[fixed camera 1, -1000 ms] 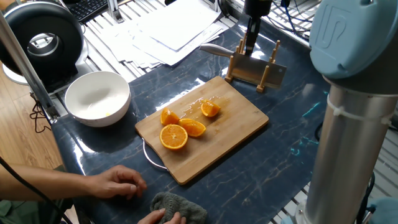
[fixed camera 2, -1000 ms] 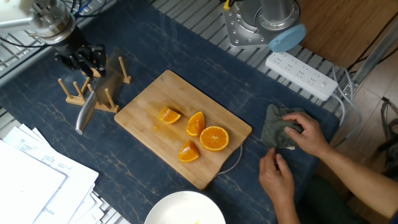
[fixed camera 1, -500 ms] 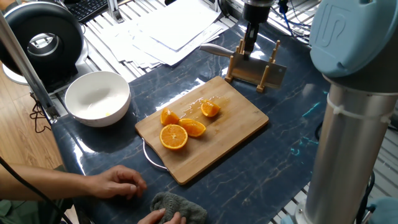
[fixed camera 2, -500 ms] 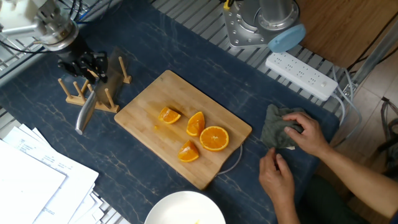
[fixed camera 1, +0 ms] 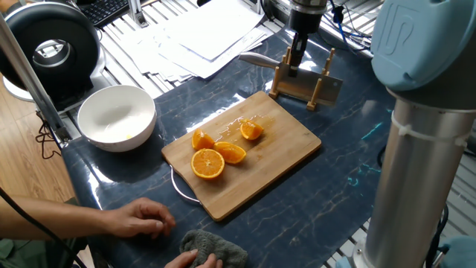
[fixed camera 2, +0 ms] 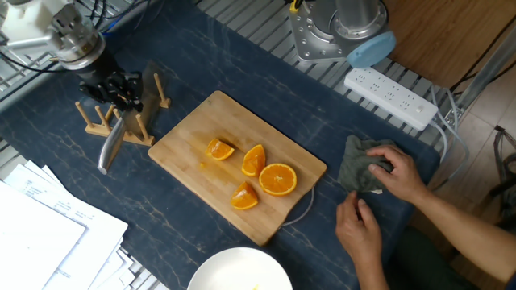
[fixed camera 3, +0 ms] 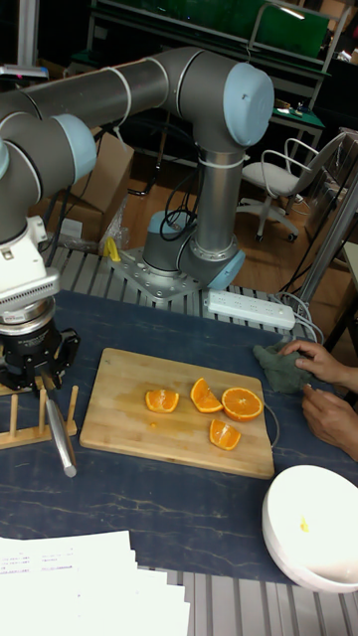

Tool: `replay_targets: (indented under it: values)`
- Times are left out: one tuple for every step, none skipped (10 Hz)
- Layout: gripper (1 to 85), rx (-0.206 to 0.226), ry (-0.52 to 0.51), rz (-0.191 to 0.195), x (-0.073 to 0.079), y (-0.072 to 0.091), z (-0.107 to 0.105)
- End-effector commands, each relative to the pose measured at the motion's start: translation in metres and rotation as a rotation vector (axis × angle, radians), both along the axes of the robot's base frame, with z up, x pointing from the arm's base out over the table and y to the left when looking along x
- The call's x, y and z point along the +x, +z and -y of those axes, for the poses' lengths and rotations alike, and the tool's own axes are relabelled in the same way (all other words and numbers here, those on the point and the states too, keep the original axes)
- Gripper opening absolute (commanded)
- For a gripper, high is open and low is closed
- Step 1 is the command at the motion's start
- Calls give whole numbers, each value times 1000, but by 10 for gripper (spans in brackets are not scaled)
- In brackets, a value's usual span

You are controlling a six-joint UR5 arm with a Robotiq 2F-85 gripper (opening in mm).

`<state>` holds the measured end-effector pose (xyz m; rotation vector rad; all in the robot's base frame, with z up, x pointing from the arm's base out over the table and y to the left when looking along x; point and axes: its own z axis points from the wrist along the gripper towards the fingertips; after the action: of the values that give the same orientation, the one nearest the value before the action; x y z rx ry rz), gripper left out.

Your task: Chop the orange

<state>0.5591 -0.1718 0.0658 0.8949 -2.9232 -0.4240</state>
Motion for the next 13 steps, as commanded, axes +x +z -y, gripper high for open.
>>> replay_targets:
  values:
    - [260,13,-39,-1,2,0,-4]
    - [160,11,-52,-4,2,0,-5]
    - [100,10,-59,-7,2,0,-4]
    - [20,5,-74,-17,1,2,-4]
    - [10,-9,-77,-35,-1,8,0]
    - [10,-15,-100,-50,0,22,-2]
    - [10,-13,-114,-51,2,40,-5]
    - [10,-10,-140,-62,1,64,-10]
    - [10,-53,-188,-68,1,91,-13]
    - [10,-126,-271,-55,4,117,-12]
    - [10,-170,-386,-63,5,143,-24]
    - [10,-192,-449,-74,3,162,-42]
    - [10,-157,-493,-104,3,173,-74]
